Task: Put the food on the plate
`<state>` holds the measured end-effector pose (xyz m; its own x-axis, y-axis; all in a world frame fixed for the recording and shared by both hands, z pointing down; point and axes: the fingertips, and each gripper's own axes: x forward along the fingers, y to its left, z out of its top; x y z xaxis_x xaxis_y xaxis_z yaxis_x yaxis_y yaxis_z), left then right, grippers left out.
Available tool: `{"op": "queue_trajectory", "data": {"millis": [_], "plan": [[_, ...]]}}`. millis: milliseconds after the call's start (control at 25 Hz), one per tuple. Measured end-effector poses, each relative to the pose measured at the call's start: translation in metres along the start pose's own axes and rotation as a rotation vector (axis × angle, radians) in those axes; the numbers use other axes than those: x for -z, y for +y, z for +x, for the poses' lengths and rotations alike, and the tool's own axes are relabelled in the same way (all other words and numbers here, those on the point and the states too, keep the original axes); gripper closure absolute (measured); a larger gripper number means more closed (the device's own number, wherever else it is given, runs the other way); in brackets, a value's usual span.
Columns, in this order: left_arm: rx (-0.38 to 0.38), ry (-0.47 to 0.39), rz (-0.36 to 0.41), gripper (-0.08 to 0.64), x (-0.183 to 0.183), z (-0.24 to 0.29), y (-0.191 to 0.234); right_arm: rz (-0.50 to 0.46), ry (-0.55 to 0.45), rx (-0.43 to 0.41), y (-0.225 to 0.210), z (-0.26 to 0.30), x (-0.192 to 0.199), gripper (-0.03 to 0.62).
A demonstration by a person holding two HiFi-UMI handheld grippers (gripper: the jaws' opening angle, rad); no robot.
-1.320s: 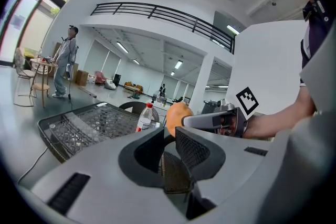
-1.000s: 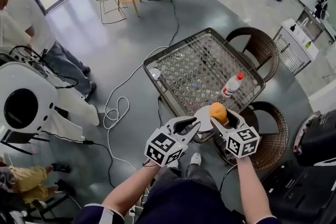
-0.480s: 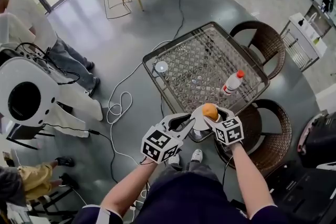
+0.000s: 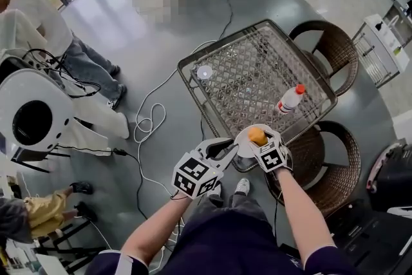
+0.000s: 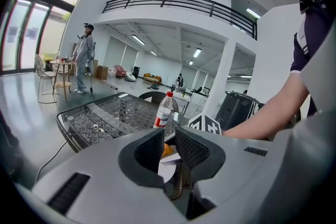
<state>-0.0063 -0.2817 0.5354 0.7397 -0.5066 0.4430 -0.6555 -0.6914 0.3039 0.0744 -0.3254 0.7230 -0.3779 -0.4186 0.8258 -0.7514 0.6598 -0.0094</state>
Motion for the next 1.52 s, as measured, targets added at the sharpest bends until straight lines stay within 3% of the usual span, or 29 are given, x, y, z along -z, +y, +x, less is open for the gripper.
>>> {"op": "queue_trajectory", "data": {"millis": [440,880,1080,1240,1520], "plan": [[-0.014,0.004,-0.013,0.485,0.003,-0.004,0.003,-0.037,0.041,-0.055,0.013,0.014,-0.003,0.308],[0.002,-0.001,-0.005,0.485,0.003,-0.01,0.0,0.037,0.024,-0.043,0.007,-0.002,0.002,0.307],[0.023,-0.021,0.002,0.485,-0.003,-0.007,-0.004,0.114,-0.096,-0.006,-0.016,-0.043,-0.023,0.307],[0.038,-0.049,0.025,0.485,-0.016,-0.007,-0.007,0.191,-0.264,0.008,-0.029,-0.091,-0.064,0.322],[0.051,-0.131,0.092,0.485,-0.058,-0.012,-0.014,0.224,-0.542,0.026,-0.028,-0.174,-0.123,0.526]]}}
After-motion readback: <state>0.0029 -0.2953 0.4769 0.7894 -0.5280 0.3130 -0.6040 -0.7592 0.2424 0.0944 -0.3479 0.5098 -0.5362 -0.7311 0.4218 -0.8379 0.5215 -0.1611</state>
